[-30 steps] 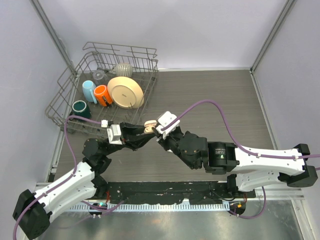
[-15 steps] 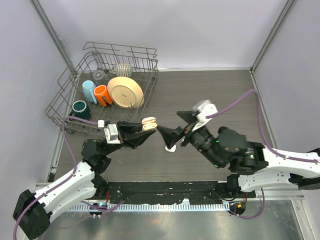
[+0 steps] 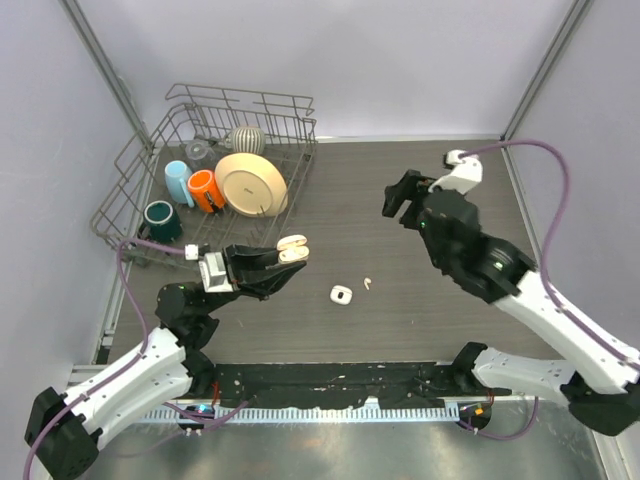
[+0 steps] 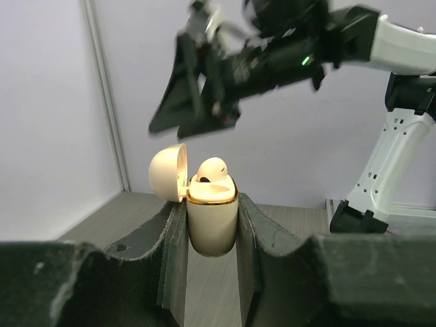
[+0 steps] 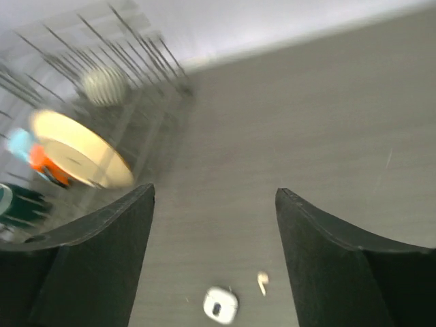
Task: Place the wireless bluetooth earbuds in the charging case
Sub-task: Pick up the earbud from the center of the board.
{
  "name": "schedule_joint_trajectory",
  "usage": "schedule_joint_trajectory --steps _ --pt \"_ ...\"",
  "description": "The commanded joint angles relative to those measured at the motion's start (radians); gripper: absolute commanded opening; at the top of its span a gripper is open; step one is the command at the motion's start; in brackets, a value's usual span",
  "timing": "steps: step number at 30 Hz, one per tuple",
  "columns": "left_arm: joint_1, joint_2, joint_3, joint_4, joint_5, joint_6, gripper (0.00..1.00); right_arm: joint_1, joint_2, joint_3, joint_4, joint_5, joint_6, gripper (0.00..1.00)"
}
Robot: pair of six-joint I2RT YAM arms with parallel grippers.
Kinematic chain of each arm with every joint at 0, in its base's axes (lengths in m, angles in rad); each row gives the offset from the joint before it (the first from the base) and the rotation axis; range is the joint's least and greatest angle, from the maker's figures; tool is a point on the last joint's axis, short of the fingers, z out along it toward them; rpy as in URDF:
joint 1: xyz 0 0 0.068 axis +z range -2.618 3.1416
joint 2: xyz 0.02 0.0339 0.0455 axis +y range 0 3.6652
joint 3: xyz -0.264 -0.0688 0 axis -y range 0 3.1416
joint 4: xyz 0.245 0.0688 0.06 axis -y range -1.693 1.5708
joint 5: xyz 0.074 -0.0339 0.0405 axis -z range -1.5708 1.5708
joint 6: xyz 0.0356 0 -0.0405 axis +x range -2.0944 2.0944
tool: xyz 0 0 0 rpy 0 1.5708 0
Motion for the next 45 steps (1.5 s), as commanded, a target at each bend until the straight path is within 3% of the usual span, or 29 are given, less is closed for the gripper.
schedule_joint_trajectory --steps 1,5,12,33,45 --pt "0.002 -0.020 0.001 0.041 -0.016 -0.005 0.00 -0.196 0.126 -0.146 -0.150 -0.468 0.241 0.72" --pt "0.002 -0.052 -0.010 0.002 -0.021 -0.002 0.00 -0.199 0.224 -0.239 -0.130 -0.517 0.322 0.66" --pt "0.002 -0.100 -0.028 -0.032 -0.044 0.009 0.00 -0.201 0.338 -0.291 -0.137 -0.495 0.373 0.66" --pt "0.002 -0.060 -0.022 -0.033 -0.035 0.015 0.00 -0.189 0.585 -0.234 -0.058 -0.513 0.327 0.49" --pt "0.002 -0.036 -0.013 -0.035 -0.029 0.018 0.00 -0.187 0.662 -0.210 -0.044 -0.525 0.281 0.46"
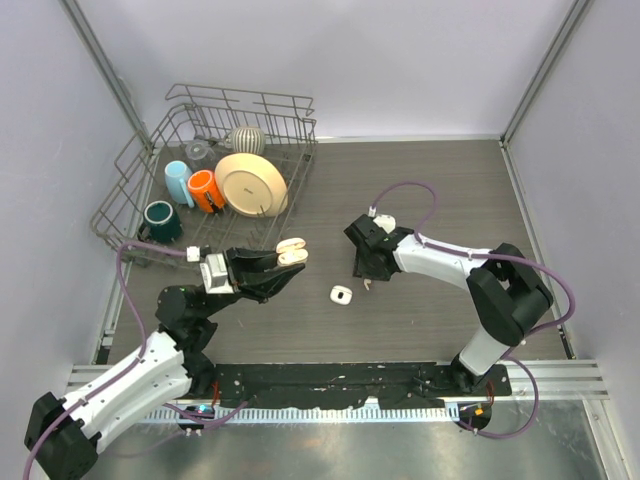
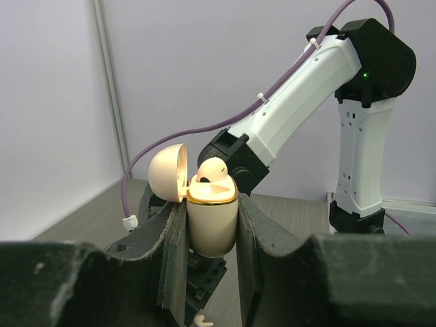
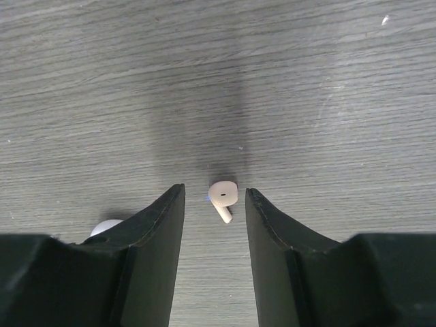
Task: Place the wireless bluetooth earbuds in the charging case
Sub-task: Pick up the earbud from the center of the board.
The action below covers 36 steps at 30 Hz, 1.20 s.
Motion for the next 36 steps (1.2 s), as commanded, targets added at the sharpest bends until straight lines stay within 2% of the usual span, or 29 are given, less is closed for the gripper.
schedule_joint_trajectory --steps 1,11,36 --pt "0.002 -0.001 0.016 0.017 -0.008 0.018 0.00 0.006 0.008 0.035 0.025 -0.001 -0.022 0.46" --pt "0.002 0.004 0.017 0.013 -0.008 0.019 0.00 0.006 0.023 0.028 0.035 -0.012 -0.035 0.42" --pt "0.002 0.010 0.019 0.011 -0.007 0.014 0.00 0.006 0.037 -0.005 0.044 0.002 -0.042 0.43"
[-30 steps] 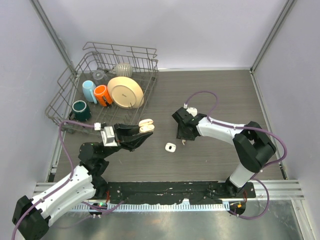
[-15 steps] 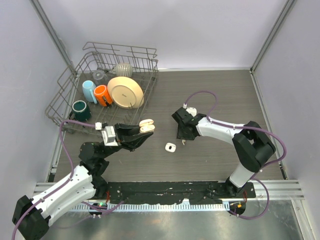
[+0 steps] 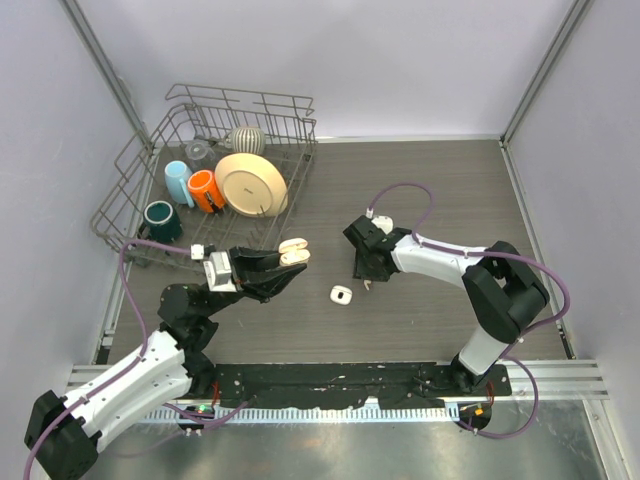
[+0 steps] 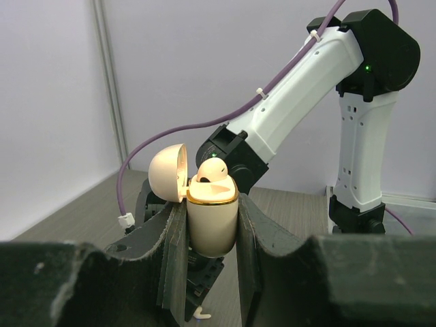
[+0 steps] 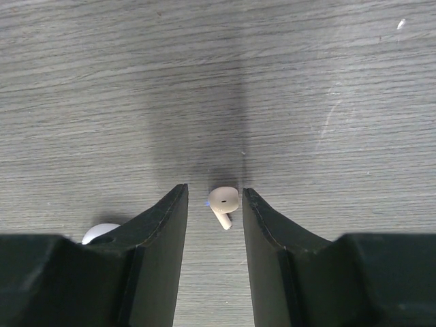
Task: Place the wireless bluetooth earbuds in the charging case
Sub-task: Pick up the earbud from the center of the board.
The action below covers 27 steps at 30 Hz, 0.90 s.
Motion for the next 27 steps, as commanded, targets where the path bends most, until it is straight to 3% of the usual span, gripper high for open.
schedule_joint_trajectory --steps 1,27 --pt "0.002 0.003 0.019 0.031 -0.007 0.014 0.00 0.006 0.007 -0.006 0.025 0.017 -0.005 0.43" --pt "0.002 0.000 0.017 0.033 -0.007 0.013 0.00 0.006 0.024 -0.023 0.039 0.025 -0.017 0.38"
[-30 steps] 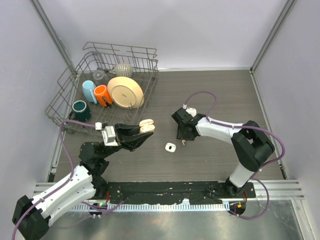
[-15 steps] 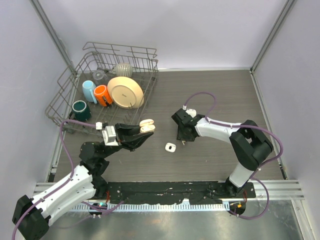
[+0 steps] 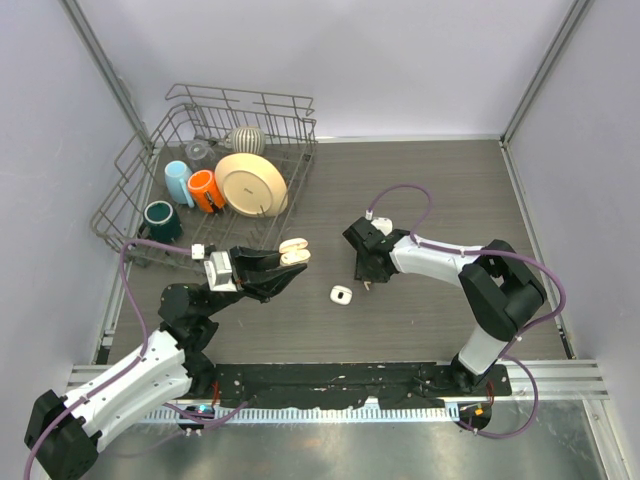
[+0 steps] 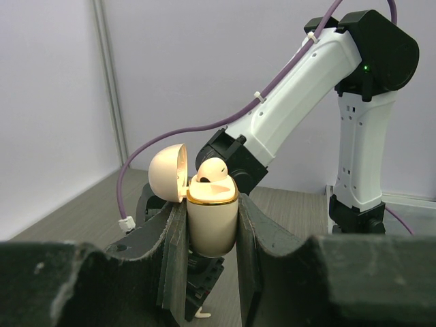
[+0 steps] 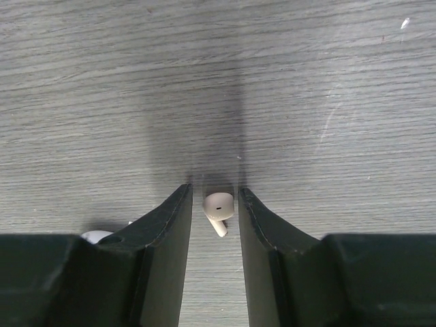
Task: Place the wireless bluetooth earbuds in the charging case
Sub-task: Pick up the earbud from the center of the board.
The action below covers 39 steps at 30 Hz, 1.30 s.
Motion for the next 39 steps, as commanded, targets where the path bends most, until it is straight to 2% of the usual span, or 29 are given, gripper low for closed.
schedule_joint_trajectory --steps 1,6,21,31,39 --pt "0.002 -0.002 0.017 0.034 -0.007 0.013 0.00 0.006 0.006 -0.010 0.019 0.022 -0.012 0.38" --pt "0.002 -0.002 0.015 0.034 -0.008 0.012 0.00 0.006 0.003 -0.010 0.017 0.019 -0.015 0.31" --pt "0.002 -0.006 0.014 0.035 -0.010 0.009 0.00 0.006 -0.029 -0.036 0.011 0.048 0.058 0.19" --pt "0.002 -0.007 0.014 0.032 -0.011 0.010 0.00 0.008 -0.040 -0.067 0.023 0.057 0.094 0.36" --pt "0.002 -0.002 0.014 0.032 -0.010 0.009 0.00 0.008 -0.041 -0.062 0.029 0.051 0.075 0.37"
